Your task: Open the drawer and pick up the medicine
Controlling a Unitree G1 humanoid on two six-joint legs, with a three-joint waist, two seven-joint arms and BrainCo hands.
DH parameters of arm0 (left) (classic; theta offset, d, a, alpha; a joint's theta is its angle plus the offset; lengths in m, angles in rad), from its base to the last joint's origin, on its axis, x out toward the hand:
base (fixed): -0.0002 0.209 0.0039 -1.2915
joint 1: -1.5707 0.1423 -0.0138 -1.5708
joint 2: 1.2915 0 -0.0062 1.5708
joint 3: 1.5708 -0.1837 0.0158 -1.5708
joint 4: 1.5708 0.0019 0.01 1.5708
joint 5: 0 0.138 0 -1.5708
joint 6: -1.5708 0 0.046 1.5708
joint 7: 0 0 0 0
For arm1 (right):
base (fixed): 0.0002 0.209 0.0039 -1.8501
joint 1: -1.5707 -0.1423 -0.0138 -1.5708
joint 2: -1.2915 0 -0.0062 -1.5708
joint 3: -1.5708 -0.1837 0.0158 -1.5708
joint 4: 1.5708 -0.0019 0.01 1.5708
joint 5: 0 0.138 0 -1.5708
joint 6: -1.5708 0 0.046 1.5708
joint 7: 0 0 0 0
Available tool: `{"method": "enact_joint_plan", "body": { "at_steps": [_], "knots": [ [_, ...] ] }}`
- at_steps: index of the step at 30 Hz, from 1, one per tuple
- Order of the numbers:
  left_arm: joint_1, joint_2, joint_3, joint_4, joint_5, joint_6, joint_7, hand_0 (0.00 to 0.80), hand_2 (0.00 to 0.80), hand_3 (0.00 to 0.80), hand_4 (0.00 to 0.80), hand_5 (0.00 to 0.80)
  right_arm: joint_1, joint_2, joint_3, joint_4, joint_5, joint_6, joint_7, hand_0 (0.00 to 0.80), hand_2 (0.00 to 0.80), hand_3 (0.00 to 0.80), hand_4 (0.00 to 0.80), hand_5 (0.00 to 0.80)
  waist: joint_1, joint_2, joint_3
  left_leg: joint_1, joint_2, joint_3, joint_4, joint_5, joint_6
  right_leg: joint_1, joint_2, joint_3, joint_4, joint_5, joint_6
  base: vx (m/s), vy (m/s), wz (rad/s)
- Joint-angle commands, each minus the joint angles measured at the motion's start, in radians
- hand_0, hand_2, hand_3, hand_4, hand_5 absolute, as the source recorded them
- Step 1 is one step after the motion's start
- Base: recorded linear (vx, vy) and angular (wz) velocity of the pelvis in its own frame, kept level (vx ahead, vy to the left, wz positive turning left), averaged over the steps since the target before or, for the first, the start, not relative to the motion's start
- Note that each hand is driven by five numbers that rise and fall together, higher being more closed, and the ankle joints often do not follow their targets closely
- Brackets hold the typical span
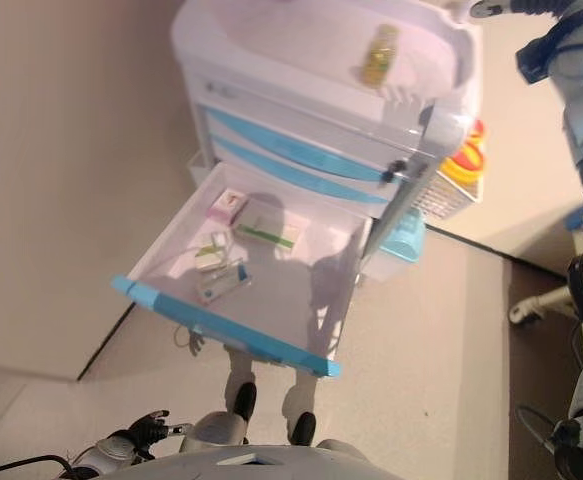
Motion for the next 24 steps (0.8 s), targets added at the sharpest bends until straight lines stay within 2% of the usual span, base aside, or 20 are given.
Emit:
{"method": "enact_joint_plan", "body": {
  "at_steps": [1, 2, 3, 6, 9, 11, 14, 16, 18, 20, 21, 22, 24],
  "knots": [
    [-0.015, -0.03, -0.025, 0.058, 0.037, 0.007, -0.01, 0.0, 0.0, 0.0, 0.0, 0.0, 0.191, 0.031, -0.154, -0.164, 0.027, -0.077, -0.123, 0.0, 0.0, 0.0, 0.0, 0.0, -0.031, 0.026, -0.05, 0.038, -0.02, -0.014, 0.015, -0.164, -0.005, -0.024, -0.034, -0.004, 0.056, -0.006, 0.072, -0.04, -0.01, -0.48],
    [-0.016, -0.035, -0.023, 0.058, 0.032, 0.01, -0.01, 0.0, 0.0, 0.0, 0.0, 0.0, 0.265, 0.064, -0.197, -0.214, 0.016, -0.088, -0.137, 0.0, 0.0, 0.0, 0.0, 0.0, -0.038, 0.031, -0.051, 0.04, -0.018, -0.008, 0.016, -0.165, -0.004, -0.025, -0.034, 0.003, 0.058, -0.008, 0.072, -0.027, -0.008, -0.5],
    [-0.019, -0.056, -0.014, 0.059, 0.019, 0.011, -0.008, 0.0, 0.0, 0.0, 0.0, 0.0, 0.402, 0.14, -0.263, -0.301, -0.002, -0.117, -0.163, 0.0, 0.0, 0.0, 0.0, 0.0, -0.063, 0.045, -0.05, 0.042, -0.015, 0.005, 0.018, -0.169, -0.002, -0.029, -0.034, 0.018, 0.063, -0.011, 0.07, -0.01, -0.012, -0.49],
    [-0.018, -0.088, -0.004, 0.058, 0.001, 0.006, -0.004, 0.0, 0.0, 0.0, 0.0, 0.0, 0.648, 0.297, -0.331, -0.425, -0.055, -0.178, -0.204, 0.0, 0.0, 0.0, 0.0, 0.0, -0.105, 0.063, -0.046, 0.045, -0.01, 0.03, 0.027, -0.178, 0.004, -0.043, -0.029, 0.049, 0.084, -0.023, 0.063, 0.006, -0.014, -0.38],
    [-0.013, -0.117, -0.007, 0.037, -0.015, 0.007, -0.007, 0.0, 0.0, 0.0, 0.0, 0.0, 0.85, 0.39, -0.357, -0.433, -0.06, -0.25, -0.172, 0.0, 0.0, 0.0, 0.0, 0.0, -0.144, 0.078, -0.033, 0.041, -0.007, 0.051, 0.042, -0.187, 0.009, -0.062, -0.025, 0.071, 0.113, -0.035, 0.056, 0.011, 0.009, -0.35],
    [-0.004, -0.127, -0.025, 0.01, -0.021, 0.002, -0.003, 0.0, 0.0, 0.0, 0.0, 0.0, 0.946, 0.429, -0.35, -0.401, -0.044, -0.275, -0.127, 0.0, 0.0, 0.0, 0.0, 0.0, -0.163, 0.089, -0.019, 0.036, -0.006, 0.06, 0.052, -0.19, 0.012, -0.078, -0.023, 0.081, 0.138, -0.043, 0.052, 0.003, 0.031, -0.15],
    [0.0, -0.127, -0.051, -0.045, -0.031, -0.002, -0.001, 0.0, 0.0, 0.0, 0.0, 0.0, 1.037, 0.461, -0.319, -0.322, -0.008, -0.265, -0.065, 0.0, 0.0, 0.0, 0.0, 0.0, -0.188, 0.104, 0.01, 0.012, -0.003, 0.074, 0.082, -0.194, 0.015, -0.116, -0.024, 0.084, 0.184, -0.056, 0.045, -0.053, 0.058, -0.21],
    [-0.027, -0.114, -0.078, -0.109, -0.061, -0.001, 0.001, 0.0, 0.0, 0.0, 0.0, 0.0, 1.074, 0.489, -0.273, -0.22, -0.024, -0.28, -0.028, 0.0, 0.0, 0.0, 0.0, 0.0, -0.206, 0.113, 0.065, -0.036, 0.0, 0.085, 0.116, -0.191, 0.019, -0.169, -0.026, 0.082, 0.229, -0.064, 0.038, -0.214, 0.065, -0.21],
    [-0.052, -0.1, -0.103, -0.154, -0.082, -0.01, -0.001, 0.0, 0.0, 0.0, 0.0, 0.0, 1.087, 0.511, -0.238, -0.126, 0.018, -0.258, -0.019, 0.0, 0.0, 0.0, 0.0, 0.0, -0.212, 0.118, 0.111, -0.069, 0.001, 0.084, 0.136, -0.183, 0.018, -0.2, -0.024, 0.08, 0.259, -0.069, 0.031, -0.185, 0.035, -0.17],
    [-0.089, -0.088, -0.12, -0.191, -0.109, -0.018, -0.005, 0.0, 0.0, 0.0, 0.0, 0.0, 1.081, 0.532, -0.197, -0.024, 0.018, -0.286, -0.033, 0.0, 0.0, 0.0, 0.0, 0.0, -0.212, 0.123, 0.16, -0.111, -0.001, 0.078, 0.158, -0.175, 0.019, -0.232, -0.022, 0.075, 0.283, -0.073, 0.024, -0.186, 0.024, 0.0],
    [-0.098, -0.085, -0.124, -0.196, -0.115, -0.024, -0.007, 0.0, 0.0, 0.0, 0.0, 0.0, 1.077, 0.534, -0.19, -0.008, 0.029, -0.264, -0.021, 0.0, 0.0, 0.0, 0.0, 0.0, -0.212, 0.124, 0.168, -0.12, -0.001, 0.077, 0.163, -0.174, 0.019, -0.239, -0.022, 0.074, 0.288, -0.074, 0.023, -0.191, 0.019, 0.01],
    [-0.124, -0.08, -0.136, -0.214, -0.134, -0.03, 0.003, 0.0, 0.0, 0.0, 0.0, 0.0, 1.059, 0.551, -0.171, 0.096, 0.036, -0.301, -0.013, 0.0, 0.0, 0.0, 0.0, 0.0, -0.205, 0.127, 0.201, -0.155, -0.003, 0.074, 0.192, -0.172, 0.02, -0.267, -0.024, 0.068, 0.318, -0.082, 0.017, -0.167, 0.02, 0.0],
    [-0.165, -0.078, -0.143, -0.22, -0.126, -0.047, 0.027, 0.0, 0.0, 0.0, 0.0, 0.0, 1.027, 0.576, -0.156, 0.24, 0.039, -0.308, 0.014, 0.0, 0.0, 0.0, 0.0, 0.0, -0.199, 0.133, 0.243, -0.217, -0.002, 0.074, 0.253, -0.174, 0.022, -0.317, -0.027, 0.059, 0.375, -0.093, 0.006, -0.172, 0.025, 0.02]
  ]
}}
